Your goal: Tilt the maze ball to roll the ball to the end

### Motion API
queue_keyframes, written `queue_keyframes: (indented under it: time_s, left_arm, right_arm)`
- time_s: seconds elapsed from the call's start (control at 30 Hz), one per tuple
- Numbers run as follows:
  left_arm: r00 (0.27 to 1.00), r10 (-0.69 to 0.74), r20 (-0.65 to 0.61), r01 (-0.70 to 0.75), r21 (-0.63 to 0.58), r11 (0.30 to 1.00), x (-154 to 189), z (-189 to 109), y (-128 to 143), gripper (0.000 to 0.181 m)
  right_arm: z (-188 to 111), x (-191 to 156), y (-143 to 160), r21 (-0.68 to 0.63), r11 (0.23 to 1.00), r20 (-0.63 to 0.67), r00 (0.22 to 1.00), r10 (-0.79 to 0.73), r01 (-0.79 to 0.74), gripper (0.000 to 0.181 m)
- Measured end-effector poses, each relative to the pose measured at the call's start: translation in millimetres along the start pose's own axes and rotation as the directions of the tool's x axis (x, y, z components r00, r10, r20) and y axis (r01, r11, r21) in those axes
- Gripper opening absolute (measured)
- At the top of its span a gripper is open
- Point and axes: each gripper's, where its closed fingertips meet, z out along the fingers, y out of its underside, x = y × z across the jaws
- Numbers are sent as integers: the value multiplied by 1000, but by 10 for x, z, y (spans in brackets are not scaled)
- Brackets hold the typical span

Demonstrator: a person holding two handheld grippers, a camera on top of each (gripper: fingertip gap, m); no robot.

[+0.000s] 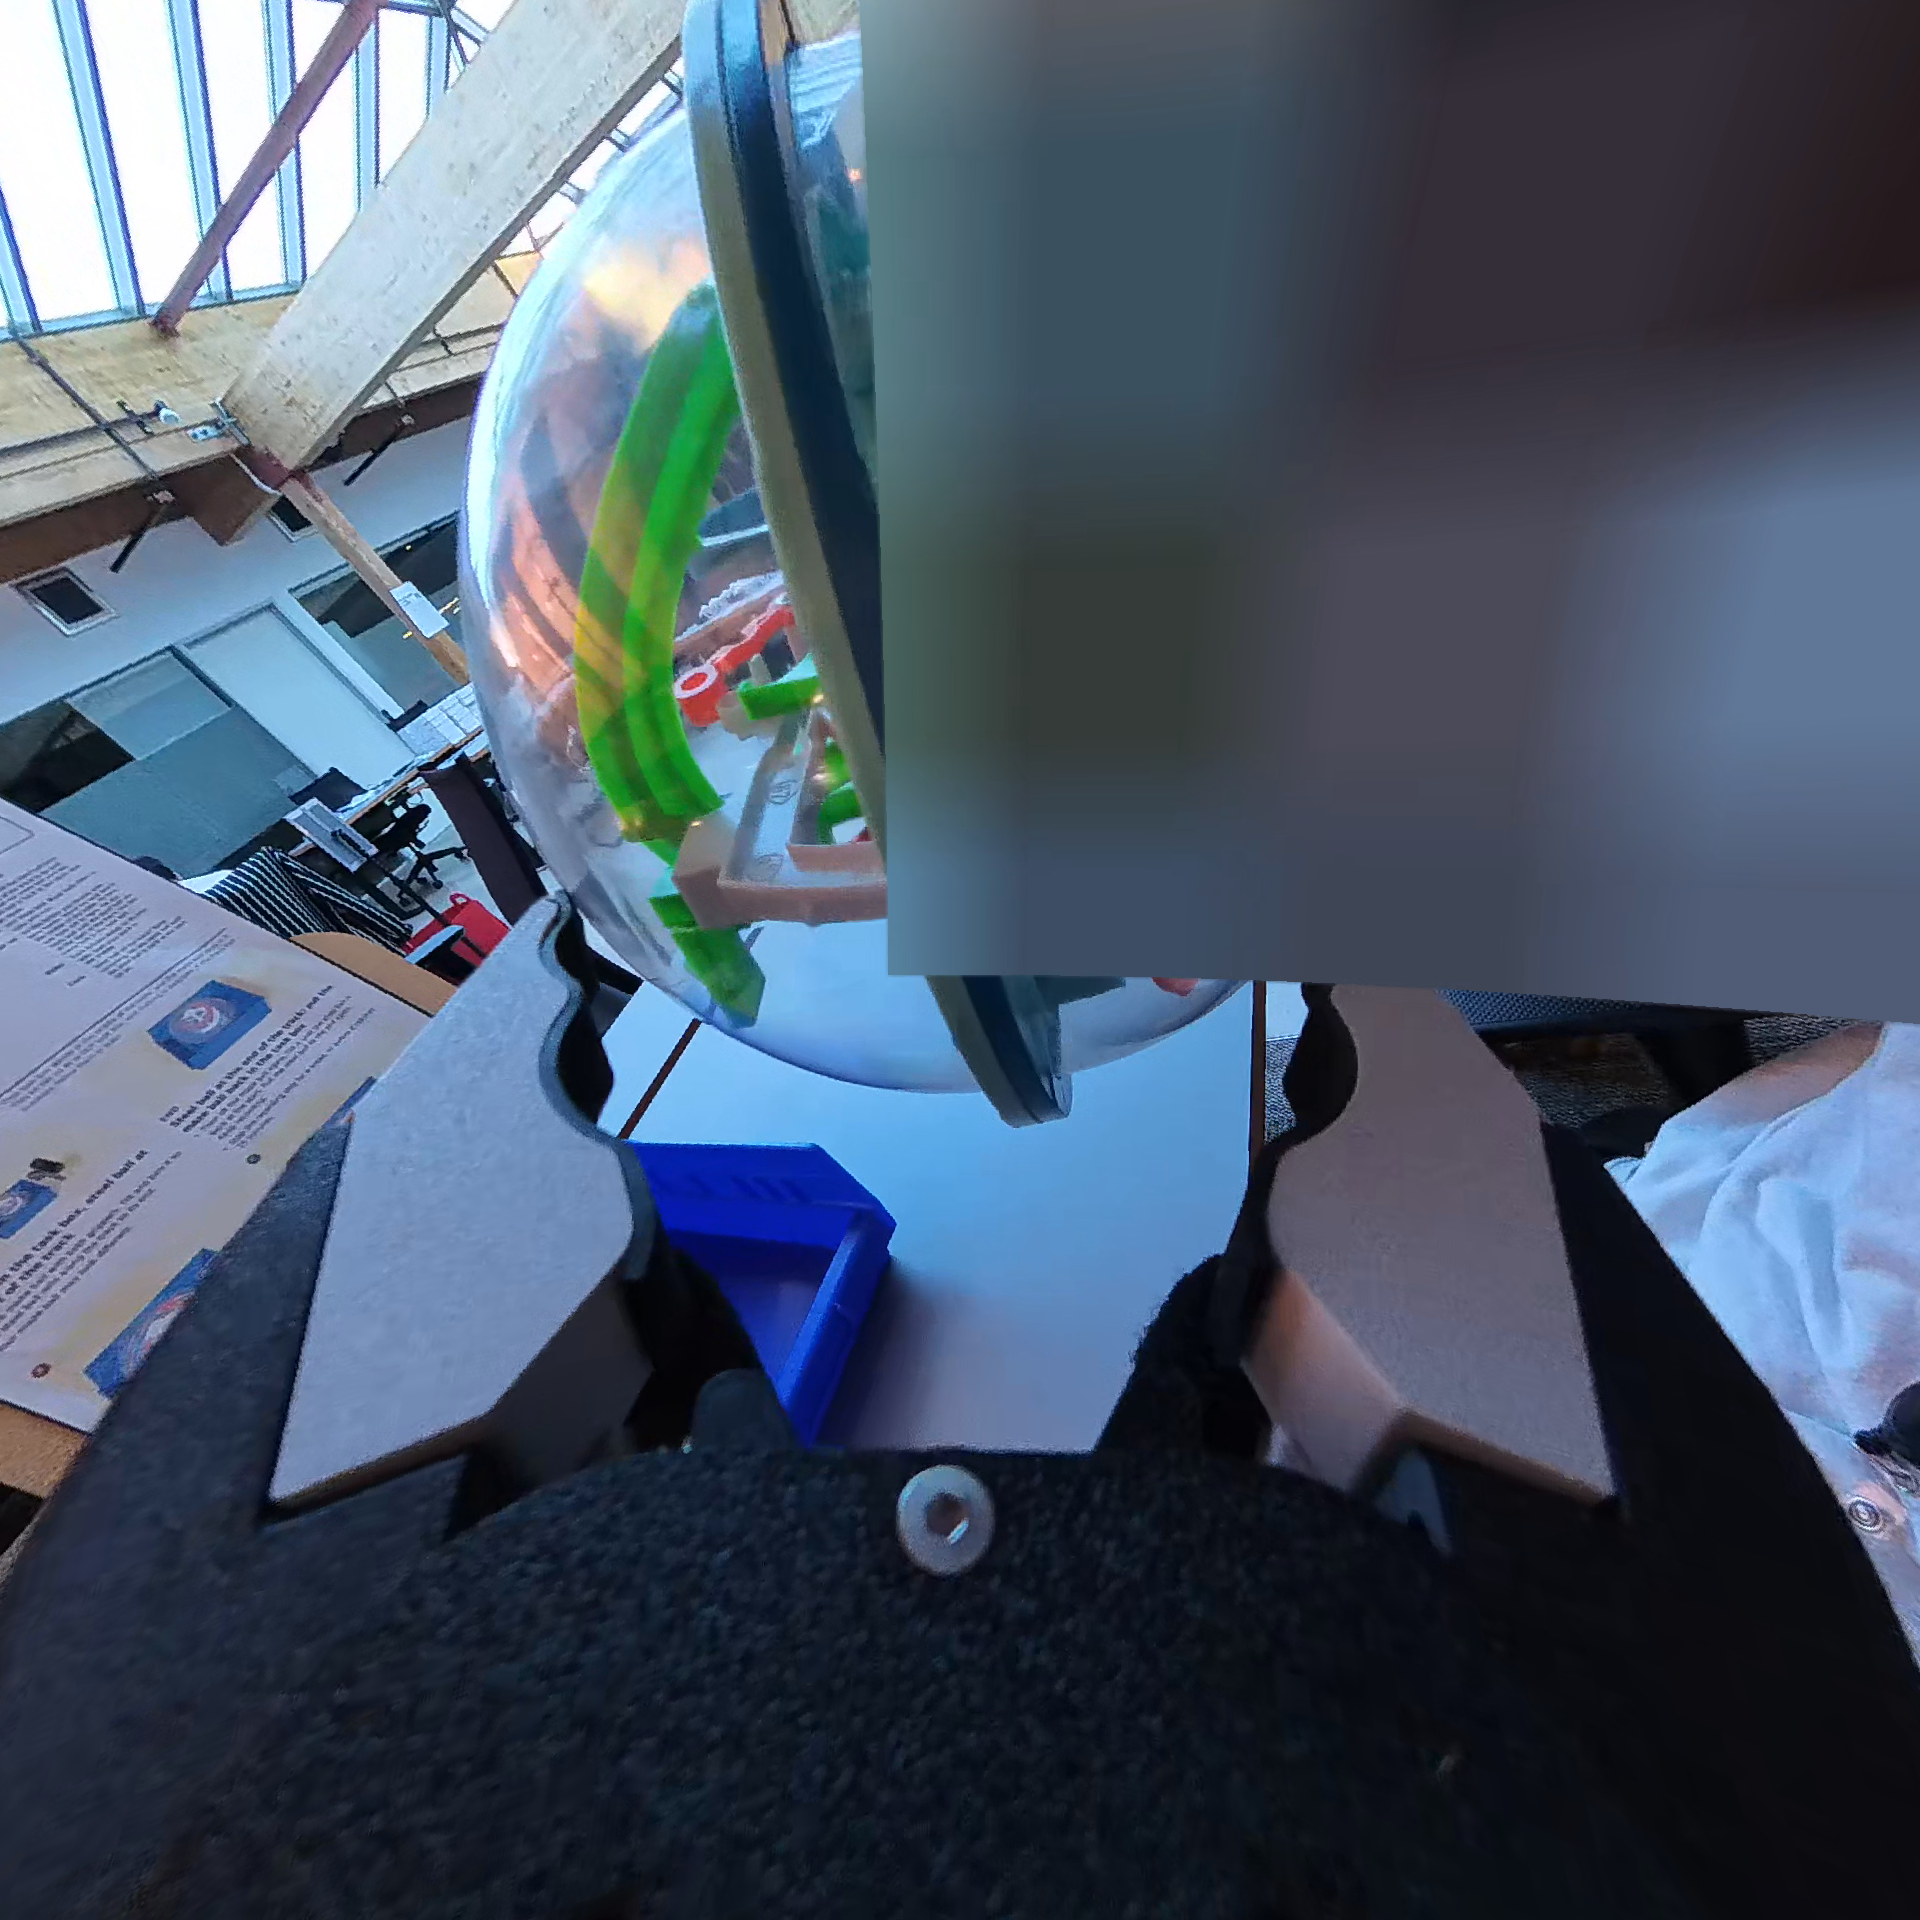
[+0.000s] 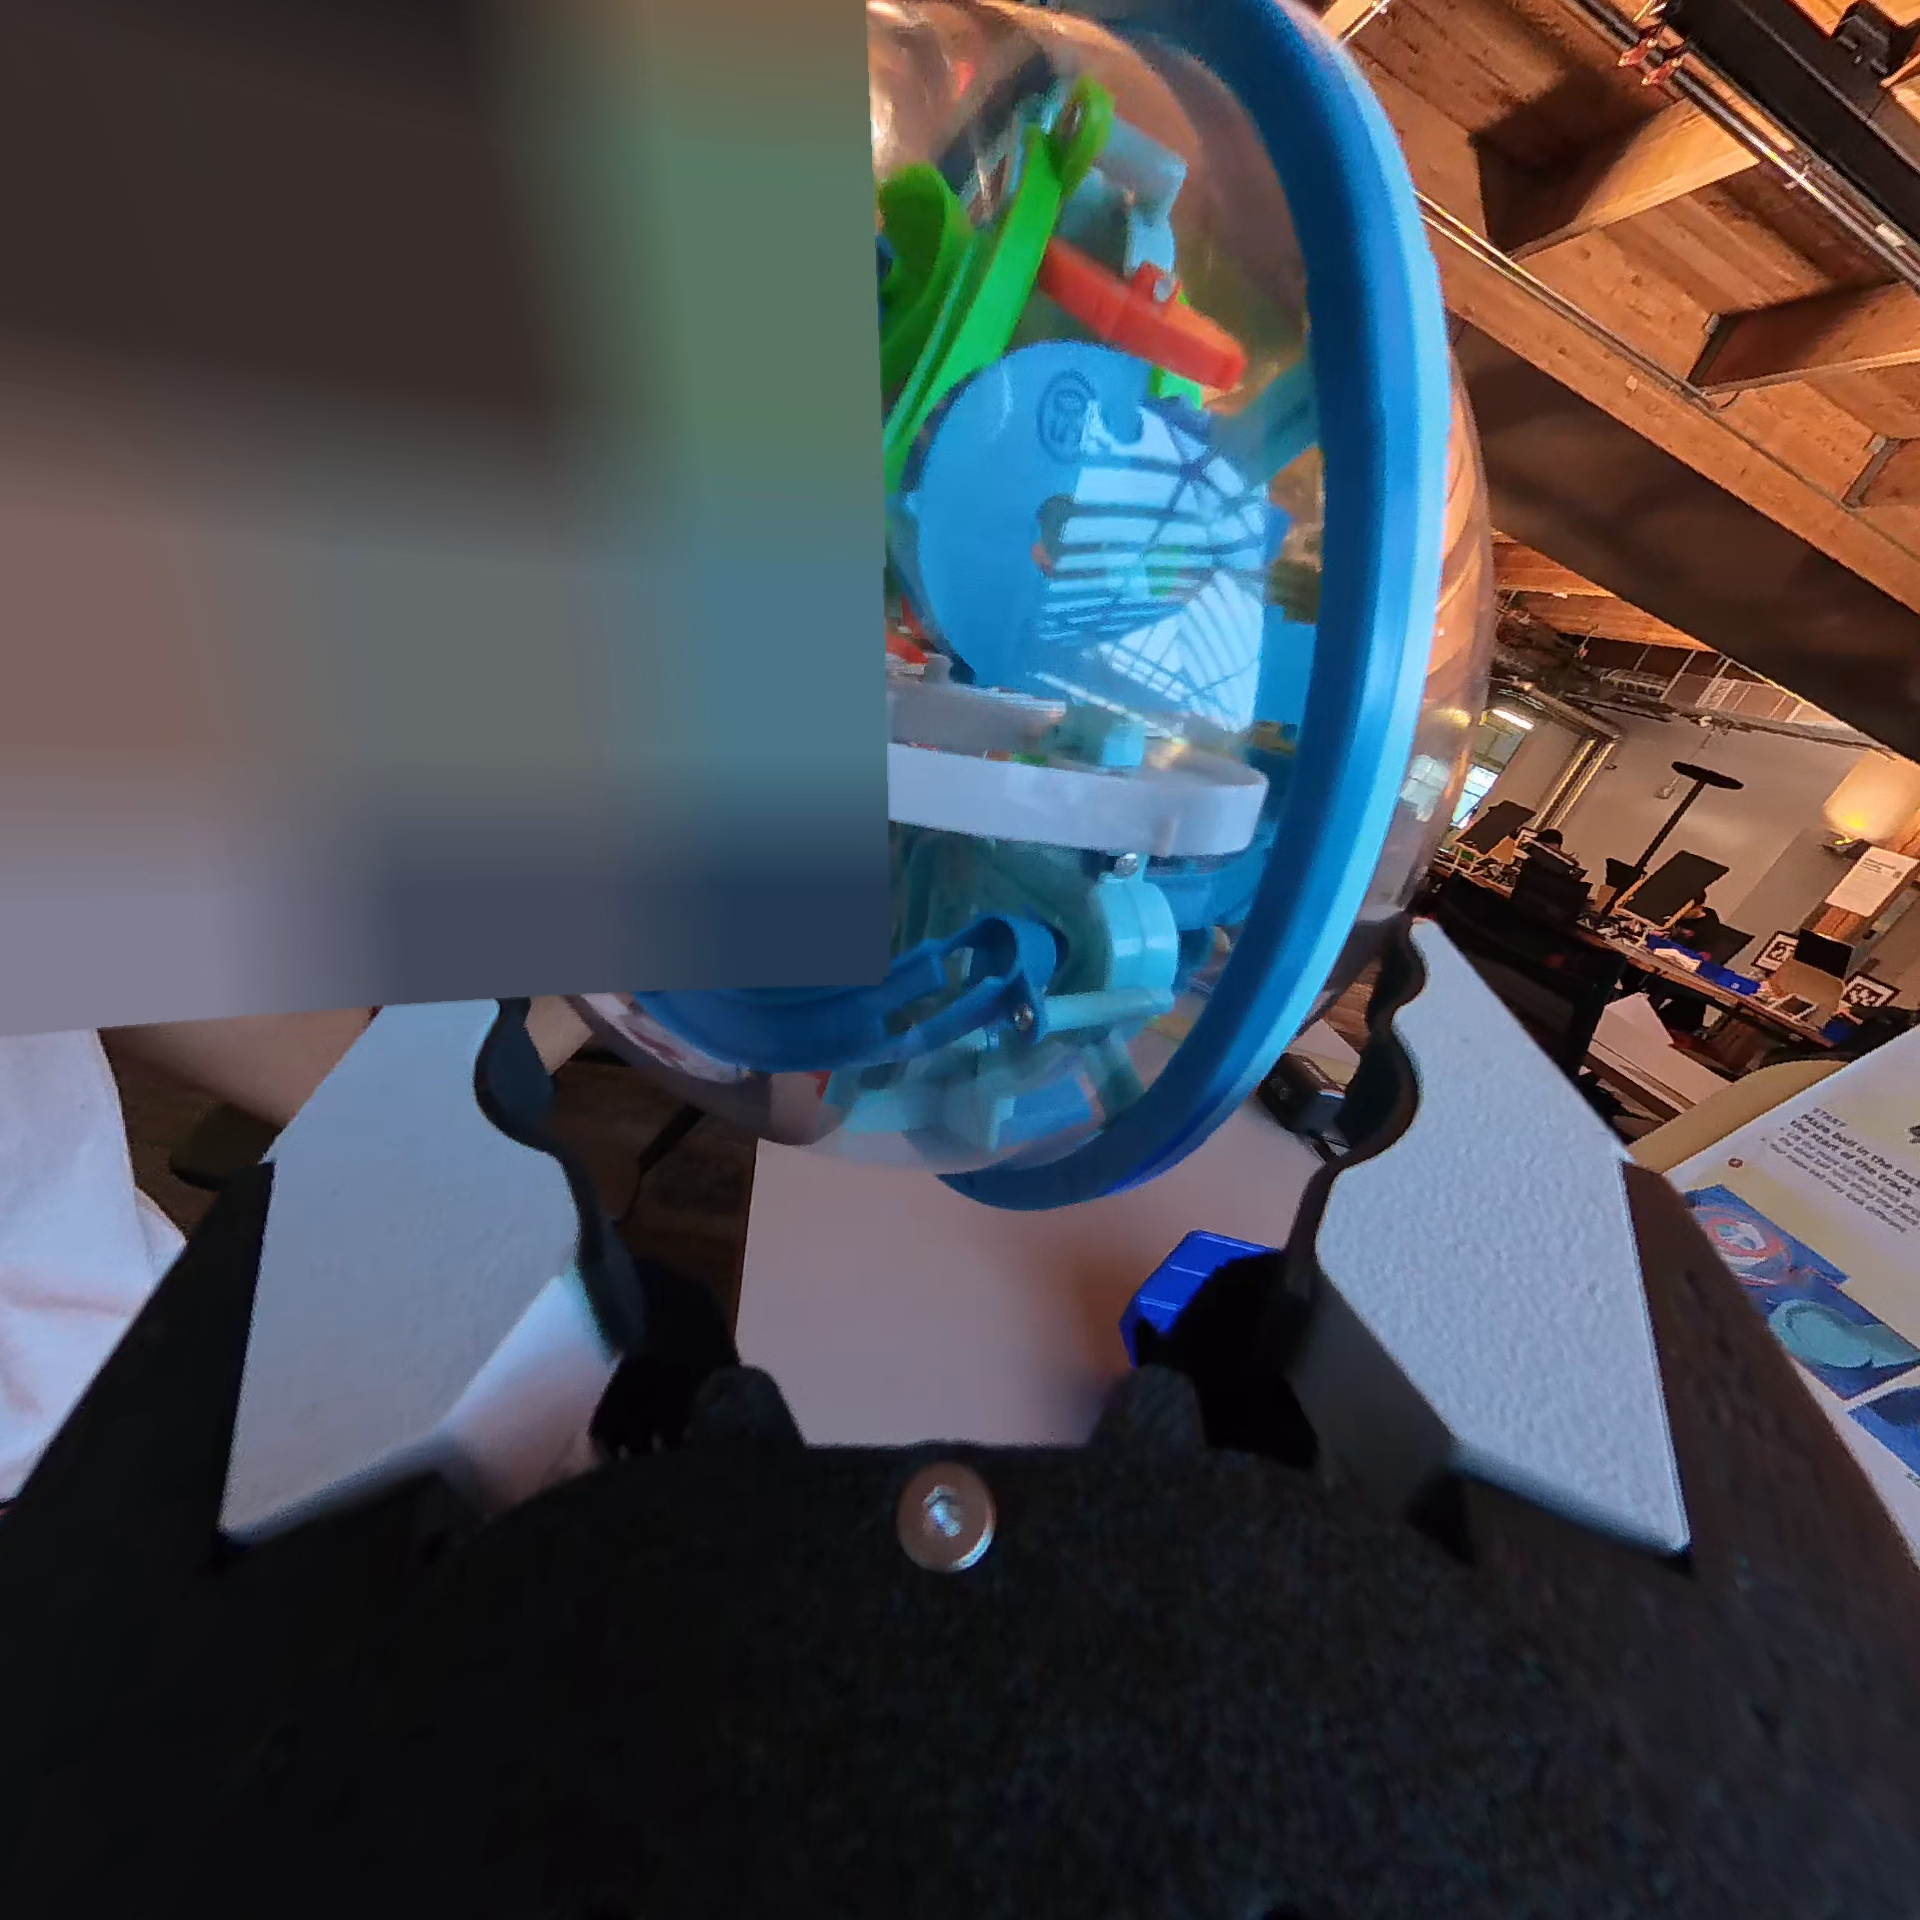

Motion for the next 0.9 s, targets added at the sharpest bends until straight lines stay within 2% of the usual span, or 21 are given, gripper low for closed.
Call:
queue_keyframes:
  time_s: [0.2,0.33,0.4,0.47,0.53,0.63,0.7,0.8,0.9]
  left_arm:
    - [1000,-11,0,11,-8,1000,-12,17,21,132]
    - [994,-106,-24,106,1,994,-50,42,86,132]
    - [980,-197,-43,197,-5,980,-61,76,234,133]
    - [946,-318,-62,316,-40,948,-40,133,501,132]
    - [881,-465,-80,459,-87,884,13,215,842,132]
    - [703,-706,-80,689,-169,705,150,375,1442,133]
    - [604,-794,-69,775,-185,605,257,486,1791,133]
    - [536,-843,-36,809,-262,526,493,619,2207,138]
    - [486,-874,-22,830,-301,469,670,701,2456,140]
  right_arm:
    - [-9,17,25,-8,1000,0,1000,11,-11,154]
    - [-8,49,122,-19,992,-14,993,121,-121,154]
    - [-19,69,275,-41,976,-30,977,211,-213,153]
    - [-50,75,527,-65,942,-53,944,325,-328,155]
    - [-114,47,903,-99,869,-81,874,479,-485,157]
    - [-256,-42,1550,-145,662,-131,677,724,-736,154]
    - [-346,-56,1871,-149,558,-169,577,799,-816,154]
    - [-448,-91,2205,-203,475,-237,514,824,-856,154]
    - [-539,-164,2439,-299,389,-281,469,837,-872,154]
